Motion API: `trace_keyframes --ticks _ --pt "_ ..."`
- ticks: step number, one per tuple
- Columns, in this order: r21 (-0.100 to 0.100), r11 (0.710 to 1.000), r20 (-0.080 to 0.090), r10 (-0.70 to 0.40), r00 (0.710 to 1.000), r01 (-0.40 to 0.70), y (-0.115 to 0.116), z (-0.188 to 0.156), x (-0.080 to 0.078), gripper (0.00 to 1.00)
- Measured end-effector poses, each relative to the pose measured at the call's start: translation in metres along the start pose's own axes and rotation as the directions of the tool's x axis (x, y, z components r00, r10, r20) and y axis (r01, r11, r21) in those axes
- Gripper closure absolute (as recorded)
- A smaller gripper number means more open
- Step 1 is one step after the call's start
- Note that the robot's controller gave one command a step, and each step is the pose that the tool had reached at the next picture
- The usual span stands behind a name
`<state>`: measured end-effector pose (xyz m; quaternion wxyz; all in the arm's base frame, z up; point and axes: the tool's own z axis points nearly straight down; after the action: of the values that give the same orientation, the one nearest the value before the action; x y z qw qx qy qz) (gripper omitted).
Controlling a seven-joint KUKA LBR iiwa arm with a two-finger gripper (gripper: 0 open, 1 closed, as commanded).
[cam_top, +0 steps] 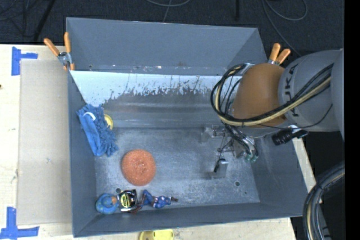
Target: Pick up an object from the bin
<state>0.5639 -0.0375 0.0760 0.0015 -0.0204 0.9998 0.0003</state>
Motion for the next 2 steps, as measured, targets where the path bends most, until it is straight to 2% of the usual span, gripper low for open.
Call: trace_keyframes --ticks 1,2 --pt "-0.002 1.000 -0.014 -0.032 0.999 0.032 0.007 -0.028 -0.001 0.00" --pt "0.001 1.000 0.008 -0.021 1.000 0.021 0.021 -0.054 -0.024 0.00"
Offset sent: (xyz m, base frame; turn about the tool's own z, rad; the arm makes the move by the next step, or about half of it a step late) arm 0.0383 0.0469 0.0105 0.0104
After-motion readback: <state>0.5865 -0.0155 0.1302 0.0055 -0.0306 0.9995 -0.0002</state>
